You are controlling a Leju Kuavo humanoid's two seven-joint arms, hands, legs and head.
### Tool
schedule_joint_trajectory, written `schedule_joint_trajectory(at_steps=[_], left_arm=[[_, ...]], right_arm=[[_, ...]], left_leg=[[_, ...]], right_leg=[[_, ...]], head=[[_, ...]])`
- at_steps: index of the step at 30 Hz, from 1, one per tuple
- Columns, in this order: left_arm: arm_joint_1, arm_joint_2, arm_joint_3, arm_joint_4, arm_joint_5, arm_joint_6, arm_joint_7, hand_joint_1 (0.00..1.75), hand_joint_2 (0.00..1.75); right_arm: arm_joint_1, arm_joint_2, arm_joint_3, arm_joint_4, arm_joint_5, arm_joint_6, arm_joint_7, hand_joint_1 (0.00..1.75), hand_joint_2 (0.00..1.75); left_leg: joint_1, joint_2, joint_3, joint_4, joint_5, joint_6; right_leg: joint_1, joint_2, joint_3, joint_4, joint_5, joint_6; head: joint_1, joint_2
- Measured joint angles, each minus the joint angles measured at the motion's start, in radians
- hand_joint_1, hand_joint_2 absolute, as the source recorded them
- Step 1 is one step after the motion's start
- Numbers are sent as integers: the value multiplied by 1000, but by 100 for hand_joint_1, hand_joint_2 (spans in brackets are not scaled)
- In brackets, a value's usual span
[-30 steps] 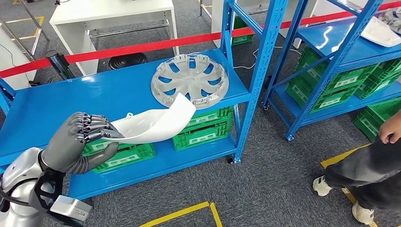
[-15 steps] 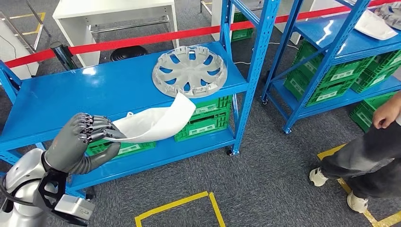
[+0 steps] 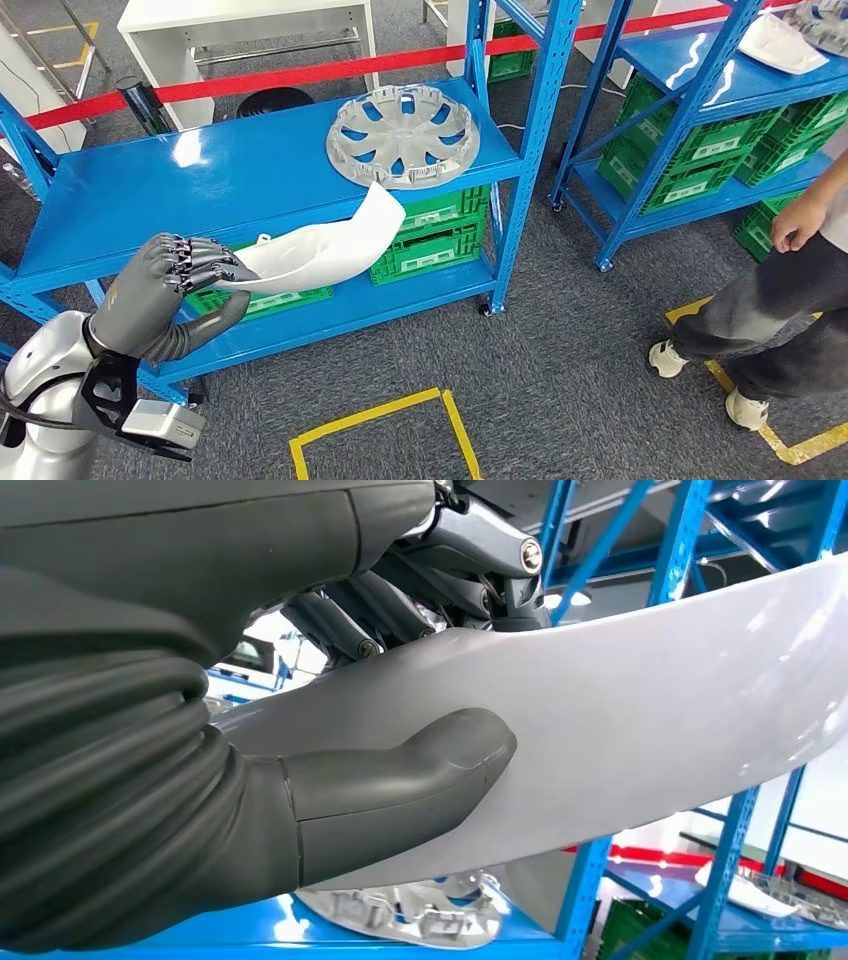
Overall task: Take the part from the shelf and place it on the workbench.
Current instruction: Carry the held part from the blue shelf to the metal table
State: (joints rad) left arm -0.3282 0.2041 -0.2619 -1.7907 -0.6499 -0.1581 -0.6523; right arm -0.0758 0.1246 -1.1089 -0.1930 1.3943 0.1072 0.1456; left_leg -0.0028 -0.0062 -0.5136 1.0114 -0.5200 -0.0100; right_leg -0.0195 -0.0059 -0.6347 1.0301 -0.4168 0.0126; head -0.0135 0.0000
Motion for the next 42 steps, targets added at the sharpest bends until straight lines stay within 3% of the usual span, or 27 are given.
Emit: schedule_joint_trajectory(at_steps=[2, 5, 6, 7, 8, 11, 12, 16, 18, 21, 22, 23, 26, 27, 30, 31, 33, 34, 36, 38, 39, 40, 42], left_arm=[[-3, -2, 1, 4, -1, 1, 0, 175, 175], [-5, -3, 2, 16, -1, 2, -2, 175, 175], [-5, -3, 2, 22, 0, 2, -4, 175, 175], [-5, -2, 2, 30, 1, 2, -6, 175, 175], [-6, -2, 2, 38, 1, 2, -7, 175, 175], [-19, -1, 2, 61, 3, 2, -9, 175, 175], [-26, 0, 2, 68, 3, 2, -9, 175, 175], [-40, 1, 1, 95, 2, 6, -7, 175, 175], [-44, 3, 2, 106, 0, 10, -6, 175, 175], [-42, 4, 1, 120, -9, 16, -5, 175, 175], [-40, 4, 1, 124, -14, 16, -5, 175, 175], [-38, 4, 1, 128, -17, 17, -5, 175, 175], [-40, 4, 1, 136, -20, 17, -7, 175, 175], [-40, 4, 1, 136, -20, 17, -7, 175, 175], [-43, 4, 1, 138, -20, 17, -9, 175, 175], [-47, 6, 1, 141, -20, 17, -10, 175, 175], [-62, 13, 2, 151, -19, 16, -12, 175, 175], [-71, 17, 2, 156, -18, 15, -12, 175, 175], [-85, 19, 2, 164, -18, 13, -11, 175, 175], [-89, 19, 1, 170, -18, 12, -10, 175, 175], [-89, 19, 1, 173, -18, 11, -9, 175, 175], [-89, 18, 1, 175, -18, 11, -8, 175, 175], [-90, 18, 1, 177, -18, 11, -7, 175, 175]], right_arm=[[0, 0, 0, 0, 0, 0, 0, 0, 0], [0, 0, 0, 0, -1, 0, 0, 0, 0], [1, 0, 0, 0, -3, 0, 0, 0, 0], [2, 0, 0, 0, -5, 0, 0, 0, 0], [2, 0, 0, 0, -7, -1, 0, 0, 0], [1, 0, 0, 0, -13, -3, 0, 0, 0], [0, 0, 0, 0, -13, -3, 0, 0, 0], [0, 0, 0, 0, -14, -2, 0, 0, 0], [0, 1, 0, 0, -14, -2, 0, 0, 0], [1, 1, 0, 0, -14, -2, 0, 0, 0], [2, 1, 0, 0, -14, -3, 0, 0, 0], [3, 1, 0, 0, -15, -3, 0, 0, 0], [4, 1, 0, 0, -15, -3, 0, 0, 0], [4, 1, 0, 0, -15, -3, 0, 0, 0], [4, 1, 0, 0, -15, -4, 0, 0, 0], [4, 1, 0, 0, -15, -5, 0, 0, 0], [4, 1, 0, 0, -15, -6, 0, 0, 0], [4, 1, 0, 0, -15, -6, 0, 0, 0], [3, 1, 0, 0, -14, -6, 0, 0, 0], [3, 0, 0, 0, -14, -6, 0, 0, 0], [4, 0, 0, 0, -13, -6, 0, 0, 0], [4, 0, 0, 0, -13, -6, 0, 0, 0], [4, -1, 0, 0, -12, -6, 1, 0, 0]], left_leg=[[3, 2, -8, -5, 14, 18], [2, 4, -32, -4, 36, 31], [0, 4, -41, -1, 42, 32], [-2, 4, -50, 3, 46, 32], [-3, 4, -58, 7, 49, 32], [-7, 5, -74, 23, 54, 26], [-8, 5, -77, 26, 55, 21], [-8, 4, -82, 25, 61, -3], [-6, 4, -105, 74, 24, -16], [4, 4, -177, 255, -78, -32], [6, 4, -185, 287, -88, -34], [8, 4, -174, 281, -80, -35], [10, 4, -68, 114, -3, -32], [10, 4, -46, 76, 11, -31], [8, 4, -24, 33, 13, -26], [5, 3, -20, 19, 12, -21], [1, 4, -20, 2, 19, 1], [2, 4, -23, -1, 27, 11], [3, 6, -32, -3, 41, 27], [1, 7, -48, 0, 50, 32], [0, 7, -55, 3, 53, 33], [-1, 7, -61, 7, 55, 32], [-1, 7, -71, 17, 57, 29]], right_leg=[[0, 2, -17, 30, -25, 9], [2, 4, -89, 207, -139, 12], [3, 4, -106, 262, -164, 13], [4, 5, -107, 284, -170, 12], [5, 5, -87, 267, -160, 9], [10, 4, 35, 74, -100, -4], [12, 3, 59, 31, -92, -8], [12, 3, 62, 6, -73, -26], [5, 2, 58, -2, -60, -36], [3, 1, 40, -3, -47, -40], [3, 1, 34, -2, -43, -38], [3, 1, 29, -1, -40, -37], [1, 1, 23, 2, -33, -30], [1, 1, 23, 3, -32, -29], [2, 1, 22, 4, -30, -24], [3, 1, 20, 4, -27, -19], [3, 1, 15, 3, -21, -1], [2, 2, 8, 16, -30, 6], [1, 3, -31, 102, -89, 16], [2, 4, -87, 235, -159, 20], [3, 4, -102, 278, -174, 20], [3, 4, -97, 281, -170, 19], [3, 4, -28, 175, -121, 15]], head=[[1, 0], [2, 0], [2, 0], [2, 0], [2, 0], [2, 0], [2, 0], [2, 0], [-1, 0], [-4, 0], [-4, 0], [-4, 0], [-4, 0], [-4, 0], [-4, 0], [-3, 0], [-3, 0], [-2, 0], [0, 0], [2, 0], [2, 0], [2, 0], [2, 0]])
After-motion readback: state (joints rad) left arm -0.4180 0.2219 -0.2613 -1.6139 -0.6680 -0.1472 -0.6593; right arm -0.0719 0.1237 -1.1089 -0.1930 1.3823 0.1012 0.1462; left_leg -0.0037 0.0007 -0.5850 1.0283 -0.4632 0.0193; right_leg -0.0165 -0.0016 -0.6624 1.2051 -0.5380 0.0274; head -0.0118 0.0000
